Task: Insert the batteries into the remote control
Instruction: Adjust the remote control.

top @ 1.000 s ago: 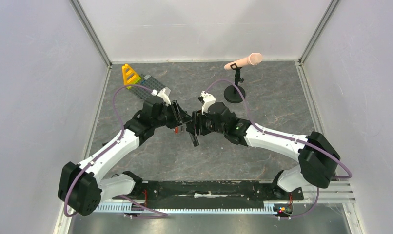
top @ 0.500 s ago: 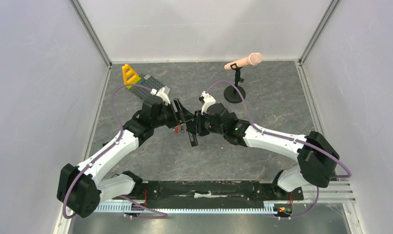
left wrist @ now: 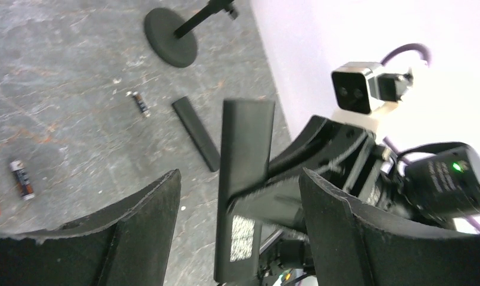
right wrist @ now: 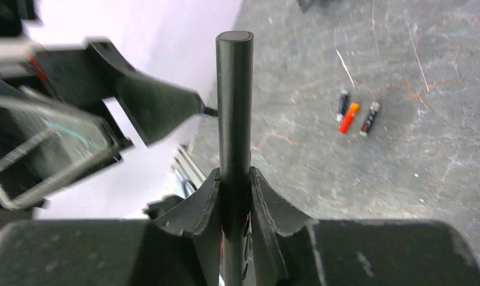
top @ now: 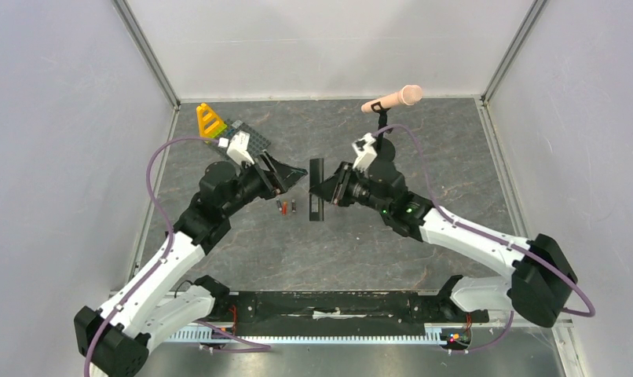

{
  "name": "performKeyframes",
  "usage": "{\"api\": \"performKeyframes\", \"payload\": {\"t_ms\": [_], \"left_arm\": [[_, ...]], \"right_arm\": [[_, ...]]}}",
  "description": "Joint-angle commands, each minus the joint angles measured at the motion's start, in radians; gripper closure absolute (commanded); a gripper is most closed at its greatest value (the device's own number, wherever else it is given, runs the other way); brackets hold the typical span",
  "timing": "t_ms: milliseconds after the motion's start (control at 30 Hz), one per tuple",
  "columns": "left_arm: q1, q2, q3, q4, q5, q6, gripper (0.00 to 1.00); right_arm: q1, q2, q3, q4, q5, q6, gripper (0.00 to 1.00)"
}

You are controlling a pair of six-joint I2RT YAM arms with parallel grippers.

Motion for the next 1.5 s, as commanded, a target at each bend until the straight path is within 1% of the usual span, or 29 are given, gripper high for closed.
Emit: {"api": "performKeyframes", "payload": {"t_ms": [0,67,167,233,300,467,600,733,800,900,1000,1033,1067,1100,1200,1267,1333,1400,1433,1467], "left_arm": [[-0.001,-0.086,-0.087,0.179,0.034,-0.126,0.21],[-0.002,-0.107,-0.133,0.276,0.065,-0.184,0.21],[-0.003,-0.091,-0.181,0.438,0.124,-0.267,0.21],[-0.007,-0.062,-0.181,0.490,0.167,-0.288,0.21],[-0.021,-0.035,-0.166,0.501,0.194,-0.293,0.21],[-0.058,-0.014,-0.155,0.555,0.196,-0.310,0.23],[-0.086,-0.006,-0.162,0.585,0.182,-0.324,0.26],[-0.111,0.020,-0.163,0.630,0.171,-0.344,0.31],[-0.119,0.033,-0.158,0.647,0.167,-0.350,0.37],[-0.123,0.044,-0.155,0.651,0.160,-0.350,0.56],[-0.123,0.029,-0.161,0.641,0.142,-0.345,0.88],[-0.123,0.023,-0.163,0.628,0.134,-0.341,0.97],[-0.123,0.014,-0.167,0.618,0.129,-0.335,0.98],[-0.123,0.005,-0.168,0.605,0.127,-0.327,0.98],[-0.123,-0.024,-0.157,0.522,0.131,-0.275,0.98],[-0.123,-0.045,-0.133,0.439,0.148,-0.218,0.98],[-0.123,-0.061,-0.098,0.343,0.184,-0.146,0.98],[-0.121,-0.065,-0.051,0.251,0.258,-0.063,0.98],[-0.122,-0.061,-0.028,0.189,0.291,-0.018,0.98],[-0.122,-0.058,-0.003,0.141,0.337,0.021,0.98]], "right_arm": [[-0.048,-0.089,-0.054,0.238,-0.005,0.208,0.88],[-0.057,-0.109,-0.082,0.323,0.025,0.282,0.88],[-0.060,-0.120,-0.122,0.456,0.060,0.394,0.88],[-0.059,-0.112,-0.139,0.537,0.073,0.457,0.88],[-0.057,-0.103,-0.146,0.598,0.087,0.500,0.88],[-0.052,-0.104,-0.169,0.678,0.167,0.536,0.87],[-0.040,-0.105,-0.164,0.684,0.214,0.522,0.87],[-0.023,-0.098,-0.156,0.686,0.249,0.513,0.87],[-0.012,-0.095,-0.152,0.686,0.265,0.503,0.87],[-0.006,-0.095,-0.153,0.674,0.276,0.495,0.86],[-0.005,-0.113,-0.163,0.643,0.282,0.478,0.82],[-0.005,-0.122,-0.170,0.629,0.290,0.473,0.79],[-0.005,-0.135,-0.179,0.616,0.298,0.468,0.76],[-0.006,-0.149,-0.191,0.601,0.297,0.459,0.70],[-0.006,-0.205,-0.230,0.557,0.310,0.412,0.46],[-0.016,-0.260,-0.254,0.506,0.310,0.354,0.26],[-0.036,-0.322,-0.259,0.409,0.300,0.286,0.13],[-0.067,-0.383,-0.237,0.280,0.265,0.199,0.04],[-0.089,-0.405,-0.224,0.228,0.239,0.151,0.02],[-0.109,-0.428,-0.208,0.166,0.197,0.108,0.02]]}}
